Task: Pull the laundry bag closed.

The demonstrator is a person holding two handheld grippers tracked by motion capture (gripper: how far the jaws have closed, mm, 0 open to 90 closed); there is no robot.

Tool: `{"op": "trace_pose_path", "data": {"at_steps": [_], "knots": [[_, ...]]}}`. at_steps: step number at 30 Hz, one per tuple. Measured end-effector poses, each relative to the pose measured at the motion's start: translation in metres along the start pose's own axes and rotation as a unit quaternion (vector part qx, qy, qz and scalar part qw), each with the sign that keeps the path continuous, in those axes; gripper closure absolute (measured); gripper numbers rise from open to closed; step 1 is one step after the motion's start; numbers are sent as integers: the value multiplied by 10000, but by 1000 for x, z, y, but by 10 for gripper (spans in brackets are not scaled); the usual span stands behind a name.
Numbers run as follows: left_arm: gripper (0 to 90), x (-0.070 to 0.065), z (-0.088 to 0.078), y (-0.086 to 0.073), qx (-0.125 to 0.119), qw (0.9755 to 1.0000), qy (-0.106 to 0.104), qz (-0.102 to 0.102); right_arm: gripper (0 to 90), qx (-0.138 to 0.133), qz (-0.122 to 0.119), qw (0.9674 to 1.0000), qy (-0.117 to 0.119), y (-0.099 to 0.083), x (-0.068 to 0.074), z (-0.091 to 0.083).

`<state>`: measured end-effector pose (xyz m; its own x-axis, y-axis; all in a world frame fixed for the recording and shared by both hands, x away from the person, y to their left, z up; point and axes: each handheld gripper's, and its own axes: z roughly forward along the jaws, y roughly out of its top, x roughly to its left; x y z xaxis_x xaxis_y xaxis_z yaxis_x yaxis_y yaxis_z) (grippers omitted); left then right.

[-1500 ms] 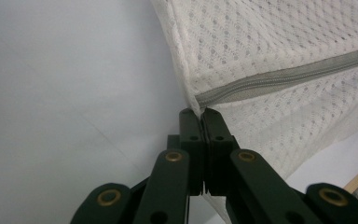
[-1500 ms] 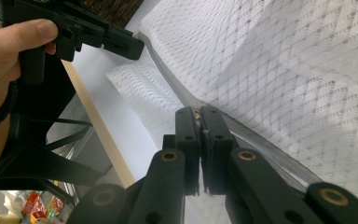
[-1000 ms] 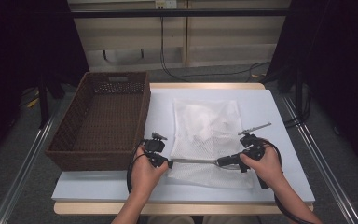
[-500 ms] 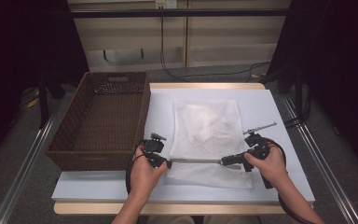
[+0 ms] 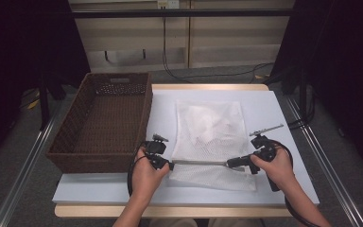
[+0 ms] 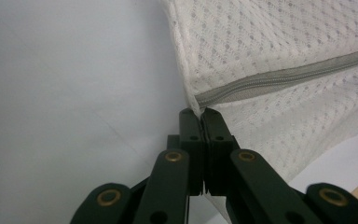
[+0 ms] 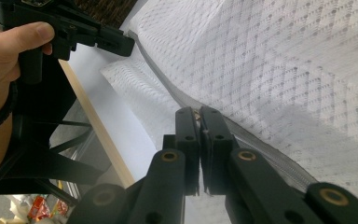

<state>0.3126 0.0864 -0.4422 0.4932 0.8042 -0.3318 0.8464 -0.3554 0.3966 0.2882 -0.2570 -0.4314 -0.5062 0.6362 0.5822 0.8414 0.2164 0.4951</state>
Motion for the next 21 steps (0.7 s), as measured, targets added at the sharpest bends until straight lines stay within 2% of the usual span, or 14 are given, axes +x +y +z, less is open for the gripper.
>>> {"op": "trace_pose_path", "data": {"at_steps": [7, 17, 21], "knots": [[885, 1, 0, 0, 19, 10000, 17, 25, 874, 11, -18, 10000, 22, 1, 1, 0], [885, 0, 2, 0, 40, 10000, 64, -52, 874, 5, -11, 10000, 55, 0, -1, -3], [885, 1, 1, 0, 50, 10000, 83, -20, 874, 9, -37, 10000, -14, -1, -1, -4]]}}
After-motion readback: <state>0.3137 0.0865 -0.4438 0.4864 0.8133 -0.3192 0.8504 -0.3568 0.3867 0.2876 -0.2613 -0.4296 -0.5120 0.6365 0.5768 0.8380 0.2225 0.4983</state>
